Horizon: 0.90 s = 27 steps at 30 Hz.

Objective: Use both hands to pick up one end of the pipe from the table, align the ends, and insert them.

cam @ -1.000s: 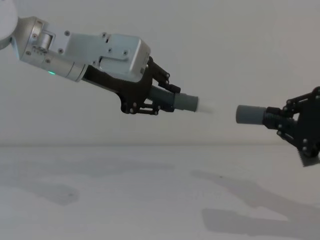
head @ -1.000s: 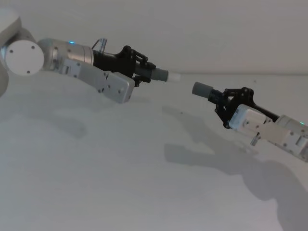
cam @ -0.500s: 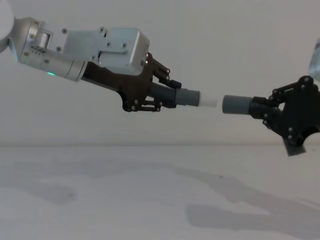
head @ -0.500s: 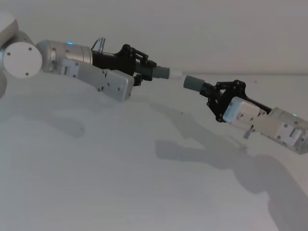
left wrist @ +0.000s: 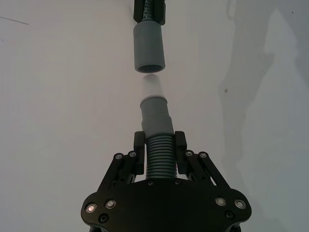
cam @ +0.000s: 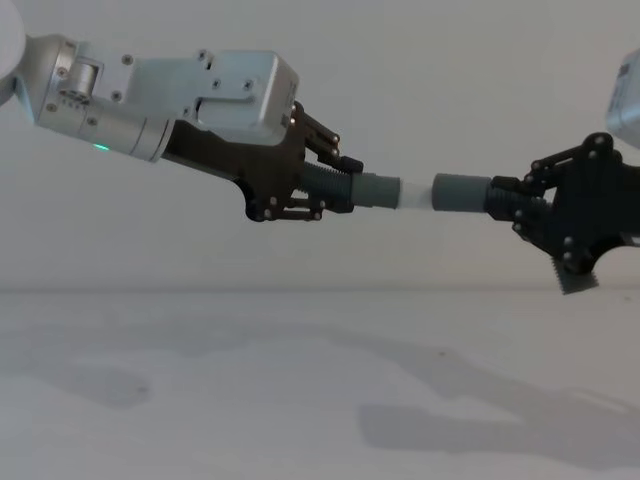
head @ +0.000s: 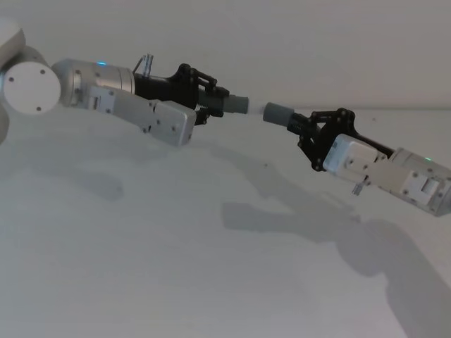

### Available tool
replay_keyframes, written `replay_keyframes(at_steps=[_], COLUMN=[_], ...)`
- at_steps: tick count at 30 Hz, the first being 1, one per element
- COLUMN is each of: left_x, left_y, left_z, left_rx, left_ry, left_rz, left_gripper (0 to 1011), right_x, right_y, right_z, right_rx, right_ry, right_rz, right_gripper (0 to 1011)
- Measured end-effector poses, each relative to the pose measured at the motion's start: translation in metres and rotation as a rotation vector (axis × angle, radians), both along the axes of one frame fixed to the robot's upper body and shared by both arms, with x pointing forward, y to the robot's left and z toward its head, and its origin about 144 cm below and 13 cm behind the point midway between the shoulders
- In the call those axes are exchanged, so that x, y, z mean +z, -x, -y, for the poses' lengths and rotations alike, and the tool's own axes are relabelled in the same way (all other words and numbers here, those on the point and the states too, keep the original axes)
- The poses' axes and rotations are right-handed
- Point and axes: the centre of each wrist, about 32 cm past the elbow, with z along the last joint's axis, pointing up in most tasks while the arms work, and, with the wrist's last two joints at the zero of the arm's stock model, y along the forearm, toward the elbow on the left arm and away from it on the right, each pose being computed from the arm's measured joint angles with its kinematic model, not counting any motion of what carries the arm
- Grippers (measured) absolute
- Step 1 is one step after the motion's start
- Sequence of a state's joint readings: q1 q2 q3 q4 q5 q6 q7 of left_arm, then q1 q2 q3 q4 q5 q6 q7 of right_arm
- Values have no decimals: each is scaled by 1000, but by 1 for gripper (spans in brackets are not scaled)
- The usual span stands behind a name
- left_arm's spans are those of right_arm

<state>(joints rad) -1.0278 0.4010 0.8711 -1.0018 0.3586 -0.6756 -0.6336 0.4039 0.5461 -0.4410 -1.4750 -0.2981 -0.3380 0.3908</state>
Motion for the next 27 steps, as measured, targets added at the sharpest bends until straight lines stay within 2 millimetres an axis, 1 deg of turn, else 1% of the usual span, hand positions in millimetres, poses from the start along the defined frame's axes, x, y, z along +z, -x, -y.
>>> replay_keyframes(at_steps=[27], left_x=[0], left_y=[0], left_z=[-1], left_rx=[3], left_ry=[6], left_rz=[-3], left_gripper=[343], right_x=[3], right_y=[-11], right_z=[-6], right_rx=[6], right_ry=[27], right_rz=[20], right_gripper=[124])
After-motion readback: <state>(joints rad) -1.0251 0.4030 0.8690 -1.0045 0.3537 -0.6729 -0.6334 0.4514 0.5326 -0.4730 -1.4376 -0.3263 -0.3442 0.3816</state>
